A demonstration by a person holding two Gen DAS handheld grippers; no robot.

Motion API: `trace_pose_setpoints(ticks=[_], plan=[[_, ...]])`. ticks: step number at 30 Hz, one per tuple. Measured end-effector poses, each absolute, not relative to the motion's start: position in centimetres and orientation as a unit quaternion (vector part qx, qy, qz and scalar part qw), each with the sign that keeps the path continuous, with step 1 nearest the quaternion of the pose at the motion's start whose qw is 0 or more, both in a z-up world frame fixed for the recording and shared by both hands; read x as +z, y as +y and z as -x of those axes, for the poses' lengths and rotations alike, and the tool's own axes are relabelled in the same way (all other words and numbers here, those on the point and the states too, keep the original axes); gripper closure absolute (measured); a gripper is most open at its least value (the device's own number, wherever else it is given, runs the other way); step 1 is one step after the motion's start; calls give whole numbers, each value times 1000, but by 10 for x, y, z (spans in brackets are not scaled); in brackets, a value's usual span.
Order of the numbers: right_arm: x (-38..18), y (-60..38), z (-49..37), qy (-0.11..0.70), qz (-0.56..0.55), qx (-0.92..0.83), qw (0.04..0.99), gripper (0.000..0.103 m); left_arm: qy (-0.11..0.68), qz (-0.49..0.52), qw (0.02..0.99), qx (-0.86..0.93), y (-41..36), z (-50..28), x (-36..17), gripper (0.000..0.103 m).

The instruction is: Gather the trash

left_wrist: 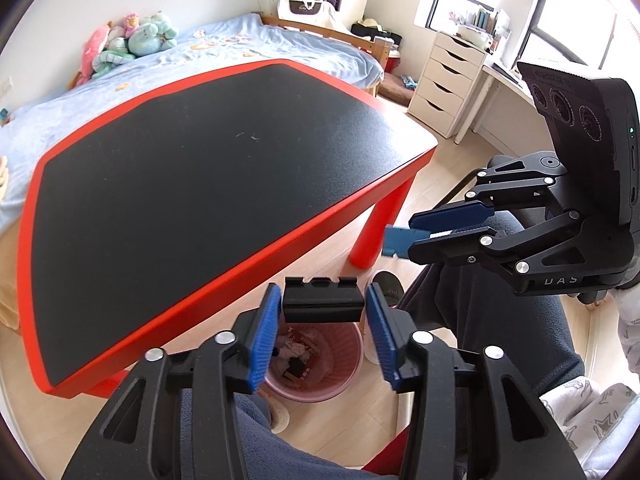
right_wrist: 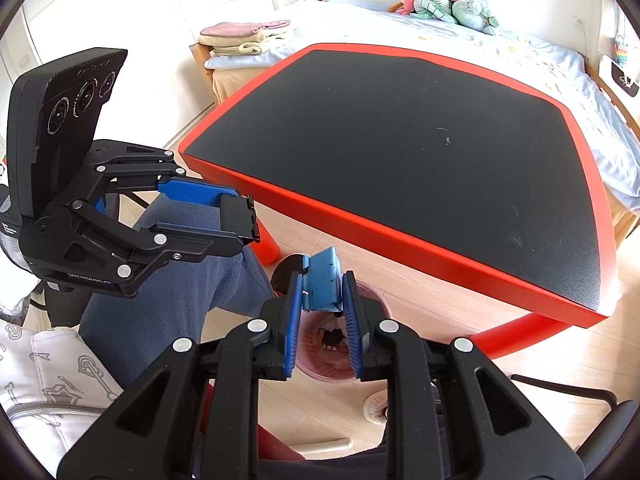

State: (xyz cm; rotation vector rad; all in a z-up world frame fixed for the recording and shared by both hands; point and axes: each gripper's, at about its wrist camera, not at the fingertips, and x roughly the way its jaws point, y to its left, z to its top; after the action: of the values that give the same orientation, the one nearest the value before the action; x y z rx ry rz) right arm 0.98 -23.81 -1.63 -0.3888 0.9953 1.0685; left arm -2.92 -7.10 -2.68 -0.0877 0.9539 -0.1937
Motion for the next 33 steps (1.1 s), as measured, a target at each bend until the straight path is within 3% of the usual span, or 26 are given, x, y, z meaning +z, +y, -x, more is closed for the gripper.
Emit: trace_pose_setpoints(ticks=[1,2,3,6,12,33], plan=[[-16,-239,-11,450,175,480,733,45,455,45,885,-89,-69,29,-27,30],[-16,-240,-14,448,169,475,738,31,451,47,888,-83,-68,30,-27,17],[-16,-241,-15,449,163,471,741,17,449,50,889,-80,-67,32,-27,15],[-19,-243,-20,457,158,458,746,8,450,57,888,-71,-64,32,-29,10],[-24,-245,-17,466,148,455,744,3,449,68,888,-66,-63,35,-28,8],[0,-244,-30,453,118,444,765,3,432,74,898,-34,-50,35,-10,8]])
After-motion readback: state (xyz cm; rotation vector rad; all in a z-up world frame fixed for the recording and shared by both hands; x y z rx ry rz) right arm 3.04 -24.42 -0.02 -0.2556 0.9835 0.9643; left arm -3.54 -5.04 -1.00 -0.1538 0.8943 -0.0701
